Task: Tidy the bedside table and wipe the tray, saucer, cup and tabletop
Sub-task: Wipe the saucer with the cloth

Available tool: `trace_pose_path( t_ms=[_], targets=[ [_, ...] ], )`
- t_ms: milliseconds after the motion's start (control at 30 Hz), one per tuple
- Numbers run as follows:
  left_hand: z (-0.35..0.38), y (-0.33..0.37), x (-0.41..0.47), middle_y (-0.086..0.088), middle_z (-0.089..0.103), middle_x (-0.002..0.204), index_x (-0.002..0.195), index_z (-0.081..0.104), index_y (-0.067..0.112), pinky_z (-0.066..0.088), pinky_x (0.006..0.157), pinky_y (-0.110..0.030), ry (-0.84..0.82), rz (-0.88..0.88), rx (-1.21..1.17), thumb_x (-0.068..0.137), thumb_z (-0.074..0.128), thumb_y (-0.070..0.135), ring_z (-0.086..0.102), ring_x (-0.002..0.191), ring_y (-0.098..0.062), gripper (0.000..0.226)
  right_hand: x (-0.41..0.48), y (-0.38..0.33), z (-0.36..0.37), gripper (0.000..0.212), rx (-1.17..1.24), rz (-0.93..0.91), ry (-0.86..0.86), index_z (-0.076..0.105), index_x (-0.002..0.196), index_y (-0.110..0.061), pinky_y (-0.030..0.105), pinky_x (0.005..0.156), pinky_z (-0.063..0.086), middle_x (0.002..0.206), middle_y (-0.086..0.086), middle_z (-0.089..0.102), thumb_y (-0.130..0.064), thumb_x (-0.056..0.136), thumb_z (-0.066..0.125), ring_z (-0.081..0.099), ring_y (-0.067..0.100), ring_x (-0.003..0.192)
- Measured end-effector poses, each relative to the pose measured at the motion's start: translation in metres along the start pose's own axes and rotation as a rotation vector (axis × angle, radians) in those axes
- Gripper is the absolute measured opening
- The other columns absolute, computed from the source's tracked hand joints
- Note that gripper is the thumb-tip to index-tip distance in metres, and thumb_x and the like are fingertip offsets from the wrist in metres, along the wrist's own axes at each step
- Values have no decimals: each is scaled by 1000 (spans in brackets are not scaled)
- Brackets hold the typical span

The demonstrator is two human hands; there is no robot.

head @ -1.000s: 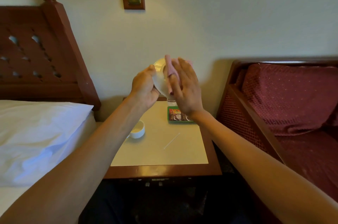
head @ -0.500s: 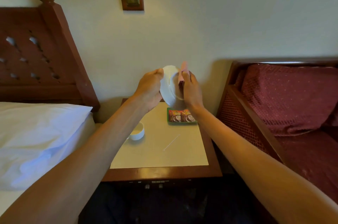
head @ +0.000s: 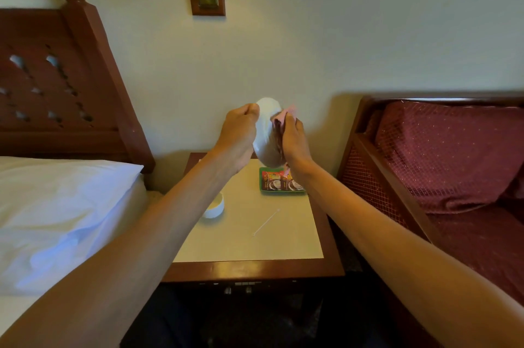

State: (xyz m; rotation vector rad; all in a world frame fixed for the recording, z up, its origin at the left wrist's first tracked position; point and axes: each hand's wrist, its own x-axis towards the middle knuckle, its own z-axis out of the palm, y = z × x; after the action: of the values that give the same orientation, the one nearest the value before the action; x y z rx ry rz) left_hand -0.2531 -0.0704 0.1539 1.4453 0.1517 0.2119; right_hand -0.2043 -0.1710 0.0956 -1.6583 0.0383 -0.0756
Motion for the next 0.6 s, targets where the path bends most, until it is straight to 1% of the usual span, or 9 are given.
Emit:
trace_pose_path(
  t_ms=[100,167,233,267,333,400,433,533,600],
  targets=[
    [10,-3,-6,-11,63,89,82,62,14,50,75,-39,50,42,-93,103,41,18,59,84,-24,30,-17,-5,15,76,-94,-162,50,35,146,-21,45,108,38,138,10,48,-66,86,20,47,26,126],
    [13,-3,-10,-9,69,93,88,66,16,55,78,-38,-4,0,-135,105,39,16,66,88,-22,31,-22,-8,17,70,-309,-391,25,28,152,-18,46,114,29,146,13,41,-56,95,16,38,28,135],
    [11,1,-9,-12,68,97,93,66,10,53,82,-40,-34,-61,-133,105,40,15,66,91,-25,29,-15,-16,9,64,-438,-549,29,44,141,-13,46,106,35,133,11,52,-51,95,22,45,27,123],
    [8,4,-7,-16,66,98,95,65,6,51,84,-41,-44,-68,-130,104,41,14,64,93,-28,28,-7,-18,5,59,-408,-555,35,53,129,-13,46,99,41,122,7,58,-52,94,26,51,26,114],
    [4,10,-2,-19,63,101,93,64,2,50,90,-45,-37,-32,-131,103,43,13,61,95,-29,25,3,-23,-4,47,-180,-342,22,57,120,-19,43,92,44,114,-1,62,-51,97,31,56,21,108],
    [4,12,1,-16,59,98,92,63,4,49,89,-47,-16,13,-133,100,47,19,56,91,-27,23,5,-17,-9,49,-53,-140,14,47,137,-20,38,95,41,128,3,58,-49,101,29,53,22,120],
    [5,10,1,-13,57,96,93,62,6,47,84,-46,-3,26,-139,99,48,22,54,89,-26,22,-1,-13,-7,54,-87,-132,11,39,144,-19,39,102,39,138,7,52,-50,101,27,48,25,129],
    [11,9,-7,-14,68,97,95,66,6,54,81,-40,0,-14,-148,104,43,18,66,88,-25,28,-25,-1,7,62,-462,-427,-37,14,157,-13,46,122,15,163,12,19,-43,103,17,17,29,149],
    [9,7,-9,-12,70,101,104,68,8,55,80,-38,-83,-87,-110,106,40,17,68,90,-24,29,-24,-2,6,62,-595,-621,41,26,153,-5,51,117,23,157,17,29,-40,102,22,26,36,143]
  ],
)
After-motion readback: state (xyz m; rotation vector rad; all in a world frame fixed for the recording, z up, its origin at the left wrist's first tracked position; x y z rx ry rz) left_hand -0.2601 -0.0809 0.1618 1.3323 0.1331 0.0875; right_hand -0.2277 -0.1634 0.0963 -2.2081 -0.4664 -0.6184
